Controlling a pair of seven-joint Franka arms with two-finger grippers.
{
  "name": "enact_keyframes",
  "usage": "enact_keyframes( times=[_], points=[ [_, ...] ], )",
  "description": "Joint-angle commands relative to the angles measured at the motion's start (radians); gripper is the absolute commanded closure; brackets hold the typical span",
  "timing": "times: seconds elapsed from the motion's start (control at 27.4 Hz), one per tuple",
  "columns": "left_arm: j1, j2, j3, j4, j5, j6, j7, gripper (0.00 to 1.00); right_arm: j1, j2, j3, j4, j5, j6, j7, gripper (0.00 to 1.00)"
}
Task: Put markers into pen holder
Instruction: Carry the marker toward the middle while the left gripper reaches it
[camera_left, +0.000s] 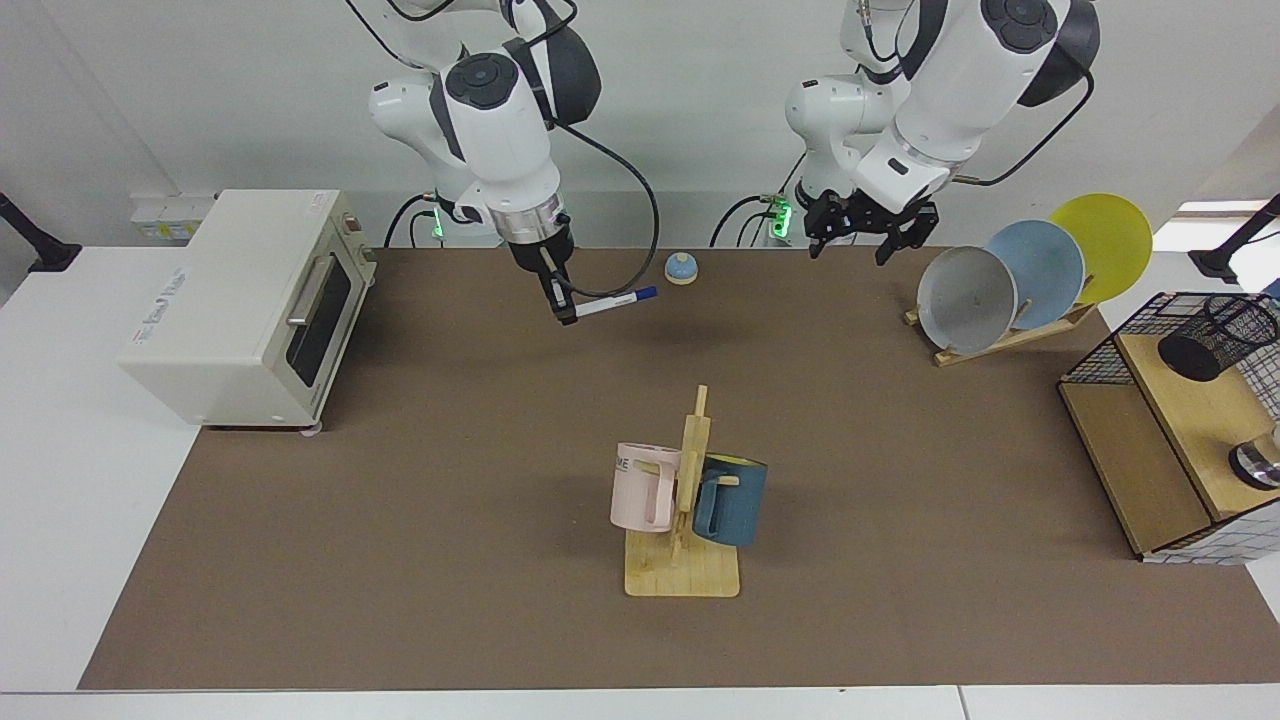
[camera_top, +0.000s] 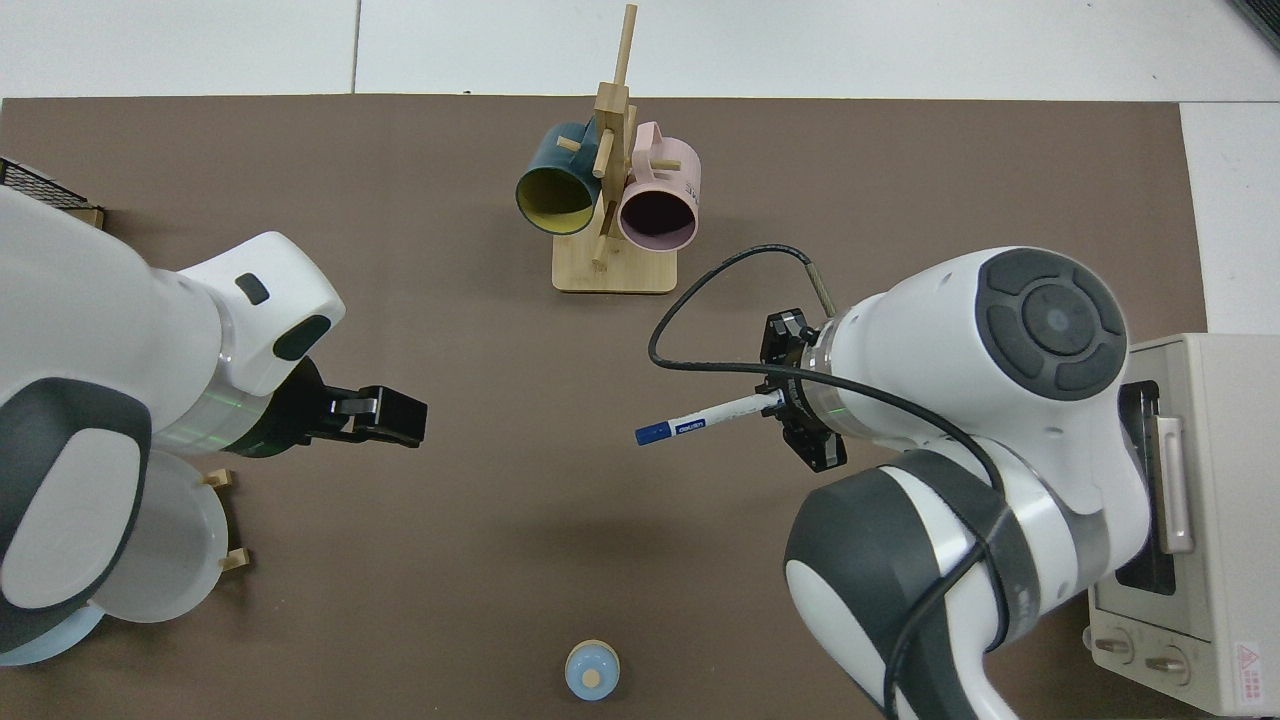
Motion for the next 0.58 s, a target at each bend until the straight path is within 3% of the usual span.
enact_keyframes(
  times=[0.0, 0.11, 0.55],
  points=[
    [-0.041, -0.026, 0.011, -0.030, -0.042, 0.041, 0.002, 0.00, 0.028, -0.006, -0.002, 0.025, 0.011, -0.022, 0.053, 1.00],
    [-0.065, -0.028, 0.009, -0.032, -0.043, 0.042, 0.066, 0.00, 0.037, -0.006, 0.000, 0.025, 0.020, -0.022, 0.055, 1.00],
    [-0.070, -0.031, 0.006, -0.036, -0.059, 0.003, 0.460, 0.00, 0.041, -0.006, 0.000, 0.025, 0.034, -0.021, 0.058, 1.00]
  ],
)
